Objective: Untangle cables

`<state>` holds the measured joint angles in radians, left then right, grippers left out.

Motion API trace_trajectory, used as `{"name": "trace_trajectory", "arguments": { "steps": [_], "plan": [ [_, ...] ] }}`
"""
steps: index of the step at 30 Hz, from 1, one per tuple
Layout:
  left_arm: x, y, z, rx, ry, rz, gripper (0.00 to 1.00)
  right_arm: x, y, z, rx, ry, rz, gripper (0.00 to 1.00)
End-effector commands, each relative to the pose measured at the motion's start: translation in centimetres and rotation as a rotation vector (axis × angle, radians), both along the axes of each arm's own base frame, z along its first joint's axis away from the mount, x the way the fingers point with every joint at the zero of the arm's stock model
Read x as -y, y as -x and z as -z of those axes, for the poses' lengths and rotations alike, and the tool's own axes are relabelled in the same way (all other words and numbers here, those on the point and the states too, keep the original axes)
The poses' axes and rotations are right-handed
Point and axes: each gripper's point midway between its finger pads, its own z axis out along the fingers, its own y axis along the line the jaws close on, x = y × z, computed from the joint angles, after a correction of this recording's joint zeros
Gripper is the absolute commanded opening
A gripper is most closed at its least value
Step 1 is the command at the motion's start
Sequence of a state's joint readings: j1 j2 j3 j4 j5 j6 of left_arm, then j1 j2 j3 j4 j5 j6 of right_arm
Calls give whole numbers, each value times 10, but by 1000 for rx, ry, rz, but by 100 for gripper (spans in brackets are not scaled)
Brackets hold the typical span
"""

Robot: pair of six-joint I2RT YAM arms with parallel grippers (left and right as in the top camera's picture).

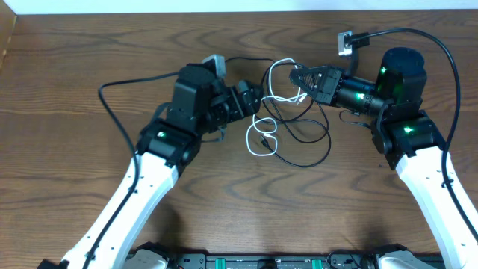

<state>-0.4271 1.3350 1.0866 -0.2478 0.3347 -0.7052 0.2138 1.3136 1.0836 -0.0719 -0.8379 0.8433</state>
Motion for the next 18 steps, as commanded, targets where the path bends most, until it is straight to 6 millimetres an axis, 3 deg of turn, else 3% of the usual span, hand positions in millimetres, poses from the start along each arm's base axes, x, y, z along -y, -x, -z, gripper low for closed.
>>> {"name": "trace_trajectory", "arguments": {
  "steps": [1, 3, 7, 15, 18],
  "plan": [
    [0, -13, 8, 24, -50, -43, 79, -4, 7, -7, 31, -3, -40, 2],
    [-1, -17, 17, 13, -75, -61, 71, -4, 7, -7, 31, -3, -40, 1],
    [2, -24, 23, 14, -76, -62, 68, -4, 7, -7, 32, -3, -39, 2],
    [10, -22, 11, 46, -35, -27, 68, -1, 2, -5, 39, 14, -8, 2],
    [8, -19, -6, 87, -16, -27, 68, 4, -3, 3, 16, 39, 37, 2]
  ]
}}
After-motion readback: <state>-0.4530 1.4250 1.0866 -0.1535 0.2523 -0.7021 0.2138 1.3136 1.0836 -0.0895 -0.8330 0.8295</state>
